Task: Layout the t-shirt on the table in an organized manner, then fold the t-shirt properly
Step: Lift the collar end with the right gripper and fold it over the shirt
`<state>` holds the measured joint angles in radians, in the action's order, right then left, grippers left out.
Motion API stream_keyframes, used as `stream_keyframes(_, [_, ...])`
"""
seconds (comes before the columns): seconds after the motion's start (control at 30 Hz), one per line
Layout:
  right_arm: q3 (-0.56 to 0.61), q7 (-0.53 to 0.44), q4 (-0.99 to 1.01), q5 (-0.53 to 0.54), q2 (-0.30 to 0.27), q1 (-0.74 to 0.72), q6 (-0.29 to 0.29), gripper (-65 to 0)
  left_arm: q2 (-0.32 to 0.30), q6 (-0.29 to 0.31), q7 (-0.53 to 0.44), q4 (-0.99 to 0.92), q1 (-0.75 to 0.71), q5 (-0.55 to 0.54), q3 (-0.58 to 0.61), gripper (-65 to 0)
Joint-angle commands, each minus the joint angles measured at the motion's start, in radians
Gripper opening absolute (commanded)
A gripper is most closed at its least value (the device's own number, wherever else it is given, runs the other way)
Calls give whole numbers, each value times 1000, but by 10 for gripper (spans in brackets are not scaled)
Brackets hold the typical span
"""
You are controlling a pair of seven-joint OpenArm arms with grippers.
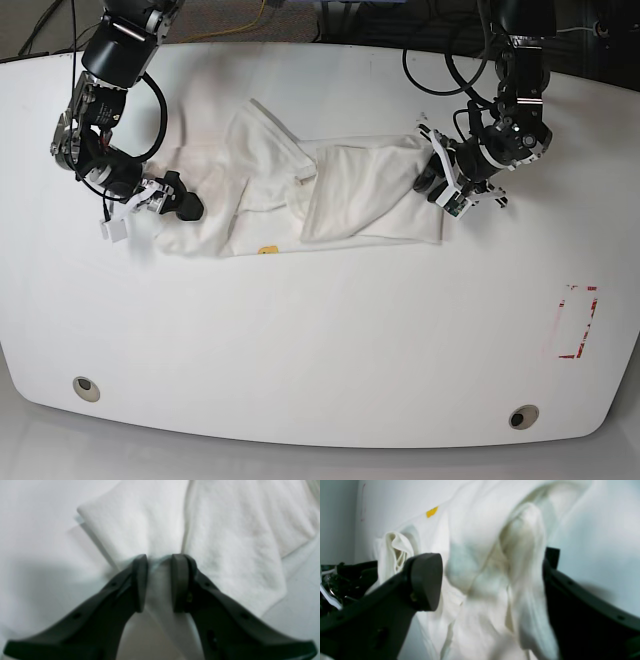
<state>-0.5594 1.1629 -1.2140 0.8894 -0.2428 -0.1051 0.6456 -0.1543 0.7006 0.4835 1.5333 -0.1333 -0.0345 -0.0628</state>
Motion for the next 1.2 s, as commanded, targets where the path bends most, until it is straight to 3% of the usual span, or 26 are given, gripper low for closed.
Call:
stream_keyframes(0.0, [6, -8, -39, 21, 6, -15, 6, -189, -9, -2, 33, 9, 1, 25, -4, -503])
stream_keyframes(0.33, [11, -10, -59, 14, 15, -15, 6, -215, -9, -2, 33, 9, 1, 25, -4, -503])
stream_keyframes(0.5, [12, -30, -59, 12, 12, -15, 6, -364, -9, -2, 33, 9, 1, 25, -4, -503])
stream_keyframes(0.57, [12, -30, -57, 12, 1, -15, 6, -481, -9, -2, 33, 9, 1, 25, -4, -503])
stream_keyframes(0.7, [14, -30, -62, -6, -5, -15, 4, -629, -9, -2, 33, 9, 1, 25, -4, -503])
stream_keyframes(0.97, [14, -8, -189, -13, -8, 3, -13, -645, -9, -2, 33, 6, 1, 25, -4, -503])
stream_keyframes(1.17, [12, 35, -370, -5, 0, 25, -88, -650, -9, -2, 33, 5, 4, 25, -4, -503])
